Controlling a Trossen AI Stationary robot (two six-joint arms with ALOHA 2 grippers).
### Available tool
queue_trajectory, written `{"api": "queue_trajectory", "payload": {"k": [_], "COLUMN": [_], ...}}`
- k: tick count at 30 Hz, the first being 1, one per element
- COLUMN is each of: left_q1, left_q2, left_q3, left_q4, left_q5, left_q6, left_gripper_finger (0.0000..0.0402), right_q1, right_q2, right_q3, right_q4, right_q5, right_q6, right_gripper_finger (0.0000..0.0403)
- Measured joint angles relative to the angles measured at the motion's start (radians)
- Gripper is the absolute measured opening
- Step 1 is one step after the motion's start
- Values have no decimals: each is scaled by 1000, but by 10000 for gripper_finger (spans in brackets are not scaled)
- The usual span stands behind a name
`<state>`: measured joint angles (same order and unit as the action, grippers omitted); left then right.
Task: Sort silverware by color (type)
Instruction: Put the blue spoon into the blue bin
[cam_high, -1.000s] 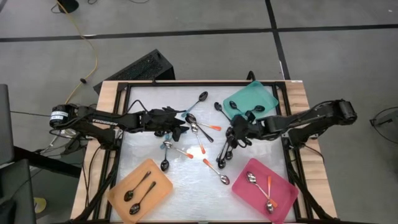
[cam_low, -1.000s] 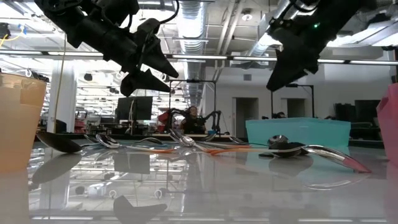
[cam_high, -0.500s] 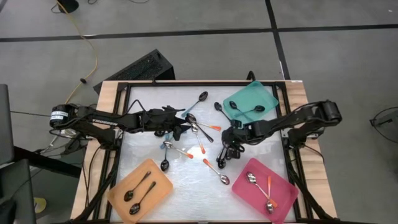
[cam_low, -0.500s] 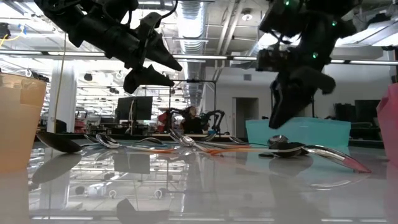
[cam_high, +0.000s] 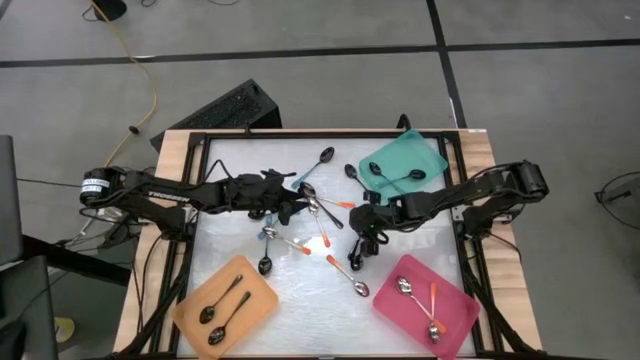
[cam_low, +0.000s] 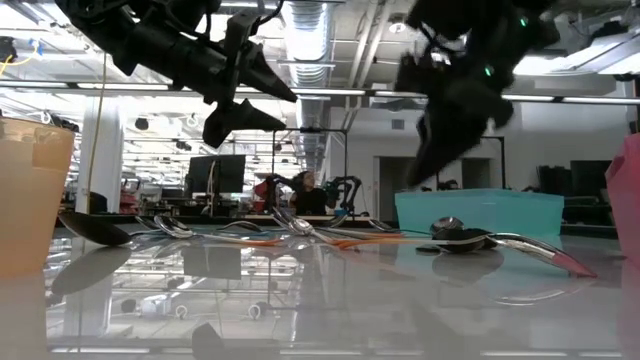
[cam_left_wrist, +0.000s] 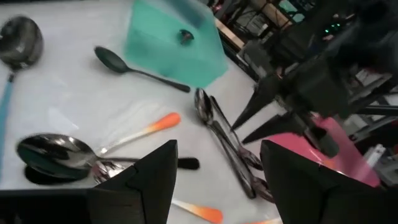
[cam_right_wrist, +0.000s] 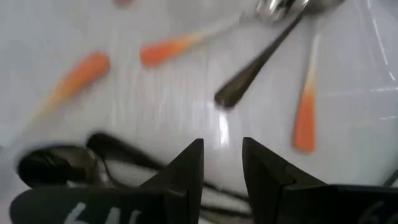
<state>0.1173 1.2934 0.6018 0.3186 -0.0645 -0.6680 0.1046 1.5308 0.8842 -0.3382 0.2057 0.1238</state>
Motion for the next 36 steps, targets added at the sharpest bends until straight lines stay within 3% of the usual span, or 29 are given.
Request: {"api": "queue_trajectory", "payload": {"k": [11,22,27,36], "left_q1": [12,99,102,36], "left_q2": [0,0,0,0], "left_q3": [0,8,8,8], "left_q4": [97,77,-33,-325], "left_q5": [17,38,35,-21], "left_q6": [13,67,247,256], "left_gripper_finger": [215,215,215,215], "right_q1": [-122,-262,-259,-205], "right_q2": [-74,-39,-19,-5], "right_q3": [176,174,174,177], "right_q4": [-94,-82,-72,-16], "right_q5": [27,46,39,31], "right_q6": [-152,-44,-44,-26], "right_gripper_finger": [118,118,118,118]}}
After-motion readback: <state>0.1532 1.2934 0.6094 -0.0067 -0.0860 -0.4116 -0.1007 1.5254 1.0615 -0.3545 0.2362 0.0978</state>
